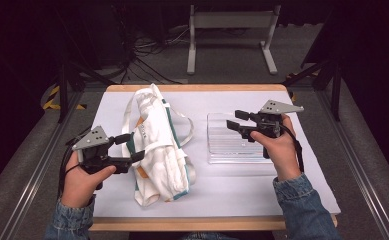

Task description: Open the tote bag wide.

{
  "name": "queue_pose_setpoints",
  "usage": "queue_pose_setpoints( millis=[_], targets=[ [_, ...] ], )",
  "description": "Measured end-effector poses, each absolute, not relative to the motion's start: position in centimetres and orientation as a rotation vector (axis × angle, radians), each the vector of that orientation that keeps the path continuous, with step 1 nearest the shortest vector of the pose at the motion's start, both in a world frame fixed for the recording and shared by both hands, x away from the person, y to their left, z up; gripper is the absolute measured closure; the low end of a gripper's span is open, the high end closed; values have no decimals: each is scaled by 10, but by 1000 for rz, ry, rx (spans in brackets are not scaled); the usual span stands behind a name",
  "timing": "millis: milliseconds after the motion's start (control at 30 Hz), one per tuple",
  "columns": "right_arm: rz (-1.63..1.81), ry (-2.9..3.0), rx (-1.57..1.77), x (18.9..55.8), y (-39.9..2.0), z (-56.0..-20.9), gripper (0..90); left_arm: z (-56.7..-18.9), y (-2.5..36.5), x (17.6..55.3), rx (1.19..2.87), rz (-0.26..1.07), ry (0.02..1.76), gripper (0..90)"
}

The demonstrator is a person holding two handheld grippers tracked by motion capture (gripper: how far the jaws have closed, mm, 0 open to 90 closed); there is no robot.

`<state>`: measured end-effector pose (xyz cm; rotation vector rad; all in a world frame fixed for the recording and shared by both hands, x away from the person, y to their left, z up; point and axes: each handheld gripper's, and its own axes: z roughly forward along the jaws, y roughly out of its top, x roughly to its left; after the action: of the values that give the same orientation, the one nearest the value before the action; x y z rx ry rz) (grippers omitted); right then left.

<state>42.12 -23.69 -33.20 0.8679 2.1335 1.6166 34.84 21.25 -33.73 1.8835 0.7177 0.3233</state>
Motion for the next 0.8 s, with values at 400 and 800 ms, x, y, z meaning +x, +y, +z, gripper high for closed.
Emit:
queue_pose_setpoints(
  millis=[400, 800],
  targets=[
    [1615, 2175, 866, 419, -229, -335, 403, -351, 187, 355, 1926, 299, 664, 311],
    [1617, 2249, 825, 417, -217, -338, 384, -353, 189, 353, 1990, 258, 639, 750]
  ],
)
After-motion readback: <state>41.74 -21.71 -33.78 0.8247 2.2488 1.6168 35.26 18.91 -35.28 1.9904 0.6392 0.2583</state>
